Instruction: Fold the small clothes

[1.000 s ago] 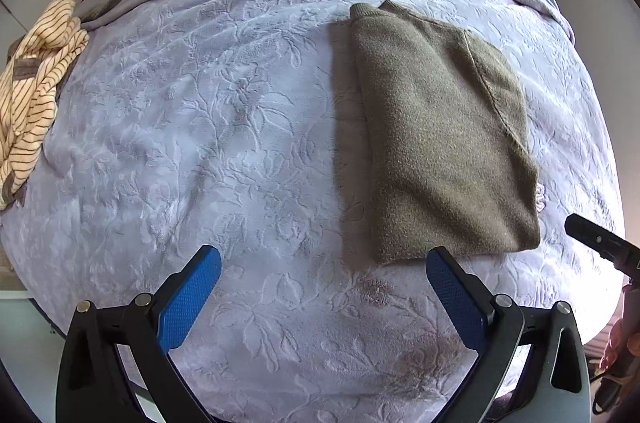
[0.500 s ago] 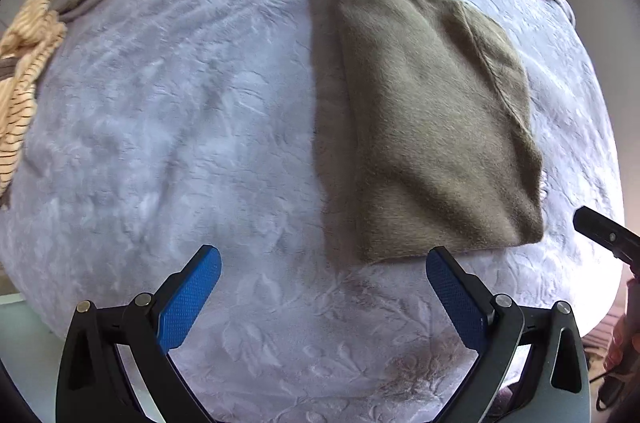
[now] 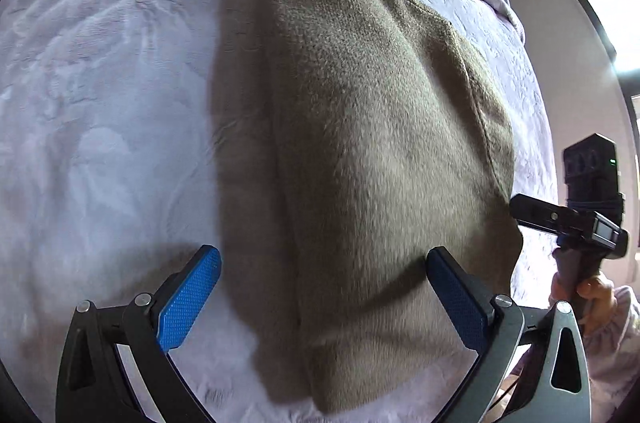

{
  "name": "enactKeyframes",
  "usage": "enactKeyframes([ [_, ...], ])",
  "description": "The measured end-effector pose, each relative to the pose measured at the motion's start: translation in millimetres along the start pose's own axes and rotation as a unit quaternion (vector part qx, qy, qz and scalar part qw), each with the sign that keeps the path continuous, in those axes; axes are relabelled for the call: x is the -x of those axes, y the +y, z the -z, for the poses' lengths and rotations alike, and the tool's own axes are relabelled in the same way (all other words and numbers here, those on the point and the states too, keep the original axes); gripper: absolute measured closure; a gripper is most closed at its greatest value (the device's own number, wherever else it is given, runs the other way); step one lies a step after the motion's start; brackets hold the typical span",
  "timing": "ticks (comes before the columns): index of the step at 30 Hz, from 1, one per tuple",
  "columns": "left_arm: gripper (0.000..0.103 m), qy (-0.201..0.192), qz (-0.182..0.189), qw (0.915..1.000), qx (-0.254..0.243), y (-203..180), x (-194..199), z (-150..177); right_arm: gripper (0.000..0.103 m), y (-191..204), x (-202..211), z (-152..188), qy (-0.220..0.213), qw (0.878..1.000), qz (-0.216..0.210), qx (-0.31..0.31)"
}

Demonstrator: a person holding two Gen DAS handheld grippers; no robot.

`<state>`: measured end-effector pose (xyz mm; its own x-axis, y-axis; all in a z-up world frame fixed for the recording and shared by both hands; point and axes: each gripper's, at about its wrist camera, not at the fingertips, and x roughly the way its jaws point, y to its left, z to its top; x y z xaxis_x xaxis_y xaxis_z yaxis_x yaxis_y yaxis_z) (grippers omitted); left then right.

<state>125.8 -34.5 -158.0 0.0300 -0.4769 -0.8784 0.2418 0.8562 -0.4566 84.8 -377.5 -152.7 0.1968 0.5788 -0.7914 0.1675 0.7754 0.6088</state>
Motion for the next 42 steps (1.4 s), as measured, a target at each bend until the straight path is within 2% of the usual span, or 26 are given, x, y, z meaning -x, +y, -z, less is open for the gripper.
enactKeyframes([
  [4, 0.000, 0.007, 0.028, 0.9996, 0.004, 0, -15, -15, 0.008, -15, -14, -14, 0.010, 0.998, -0.058, -0.017],
  [7, 0.000, 0.006, 0.037, 0.9993, 0.003, -6, -19, -18, 0.012, -12, -15, -18, 0.015, 0.991, -0.132, -0.017],
  [8, 0.002, 0.007, 0.039, 0.9992, 0.002, -8, -20, -19, 0.012, -10, -17, -18, 0.017, 0.990, -0.137, -0.016],
  [9, 0.010, 0.008, 0.039, 0.9992, 0.001, -11, -21, -20, 0.012, -10, -19, -18, 0.020, 0.990, -0.137, -0.016],
  [11, 0.021, 0.012, 0.040, 0.9991, 0.005, -16, -25, -21, 0.022, -15, -30, -21, 0.037, 0.990, -0.131, -0.035],
  [12, 0.029, 0.008, 0.034, 0.9993, 0.010, -18, -24, -21, 0.042, -18, -35, -22, 0.043, 0.990, -0.123, -0.048],
  [13, 0.032, 0.002, 0.032, 0.9994, 0.014, -19, -22, -21, 0.051, -20, -39, -24, 0.047, 0.991, -0.113, -0.056],
  [15, 0.048, -0.002, 0.040, 0.9991, 0.014, -25, -15, -20, 0.058, -16, -37, -23, 0.040, 0.990, -0.123, -0.057],
  [17, 0.052, -0.006, 0.045, 0.9990, 0.000, -32, -4, -19, 0.059, -6, -28, -20, 0.034, 0.987, -0.148, -0.051],
  [23, 0.052, -0.025, 0.050, 0.9978, -0.034, -55, 39, -12, 0.059, 34, -8, -16, 0.029, 0.984, -0.169, -0.042],
  [27, 0.052, -0.034, 0.045, 0.9969, -0.055, -51, 76, 8, 0.059, 65, 3, -4, 0.025, 0.982, -0.183, -0.031],
  [31, 0.052, -0.042, 0.033, 0.9963, -0.067, -33, 107, 45, 0.059, 94, 4, 28, 0.021, 0.980, -0.195, -0.024],
  [36, 0.052, -0.042, 0.021, 0.9982, -0.037, 0, 116, 97, 0.059, 130, -15, 72, 0.028, 0.981, -0.189, 0.011],
  [39, 0.051, -0.029, -0.015, 0.9994, -0.014, 26, 102, 130, 0.059, 133, -39, 94, 0.044, 0.985, -0.168, 0.009],
  [41, 0.051, -0.016, -0.047, 0.9987, -0.001, 42, 91, 144, 0.059, 126, -59, 107, 0.062, 0.991, -0.117, 0.003],
  [42, 0.047, -0.016, -0.059, 0.9981, 0.000, 47, 89, 148, 0.059, 120, -67, 111, 0.069, 0.994, -0.087, -0.001],
])
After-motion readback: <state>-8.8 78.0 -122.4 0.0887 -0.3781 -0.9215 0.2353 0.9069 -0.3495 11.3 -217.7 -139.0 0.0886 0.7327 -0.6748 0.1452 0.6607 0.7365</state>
